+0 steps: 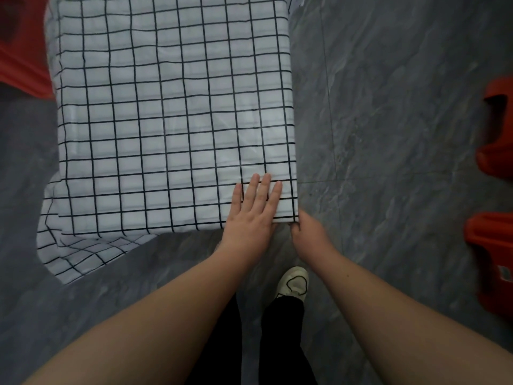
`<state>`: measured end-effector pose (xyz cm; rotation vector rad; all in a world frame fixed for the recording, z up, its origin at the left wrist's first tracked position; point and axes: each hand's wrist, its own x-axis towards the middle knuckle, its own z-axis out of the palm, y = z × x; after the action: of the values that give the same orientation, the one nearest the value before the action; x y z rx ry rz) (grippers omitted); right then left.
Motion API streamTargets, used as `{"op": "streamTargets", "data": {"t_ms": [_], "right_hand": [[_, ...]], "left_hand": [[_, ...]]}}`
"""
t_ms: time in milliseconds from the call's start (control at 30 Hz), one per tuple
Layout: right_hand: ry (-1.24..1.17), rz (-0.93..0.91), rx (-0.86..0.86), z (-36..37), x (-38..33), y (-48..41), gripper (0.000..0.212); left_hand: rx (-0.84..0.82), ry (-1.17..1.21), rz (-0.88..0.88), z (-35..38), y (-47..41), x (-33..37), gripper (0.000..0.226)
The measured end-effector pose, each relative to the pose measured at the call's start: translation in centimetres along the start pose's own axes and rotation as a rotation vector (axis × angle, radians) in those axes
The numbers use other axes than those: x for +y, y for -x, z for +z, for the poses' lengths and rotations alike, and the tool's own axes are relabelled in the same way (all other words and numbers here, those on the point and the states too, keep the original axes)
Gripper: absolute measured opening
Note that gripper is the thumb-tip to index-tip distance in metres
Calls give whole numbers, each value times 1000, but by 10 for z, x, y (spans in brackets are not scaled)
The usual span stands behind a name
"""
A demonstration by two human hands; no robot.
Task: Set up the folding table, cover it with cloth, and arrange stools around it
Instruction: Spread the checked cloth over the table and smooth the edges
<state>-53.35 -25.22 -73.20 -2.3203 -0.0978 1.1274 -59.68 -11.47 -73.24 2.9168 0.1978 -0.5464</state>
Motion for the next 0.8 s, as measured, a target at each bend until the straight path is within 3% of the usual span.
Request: {"op": "streamTargets", "data": {"t_ms": [100, 233, 300, 533, 800], "right_hand": [[34, -2, -12, -1, -4, -1, 40], [164, -29, -22, -11, -6, 6, 81], [240, -14, -11, -22, -12, 15, 88], [466, -280, 87, -42, -63, 58, 80], [636, -514, 34, 22, -156, 92, 74]], "left_hand": [[-31, 25, -7, -2, -1, 0, 84], [-66, 46, -12, -14, 8, 1, 95], [-76, 61, -30, -26, 13, 2, 99], [-95, 121, -182, -72, 55, -21, 95], [-30, 189, -398, -95, 146, -122, 97]]}}
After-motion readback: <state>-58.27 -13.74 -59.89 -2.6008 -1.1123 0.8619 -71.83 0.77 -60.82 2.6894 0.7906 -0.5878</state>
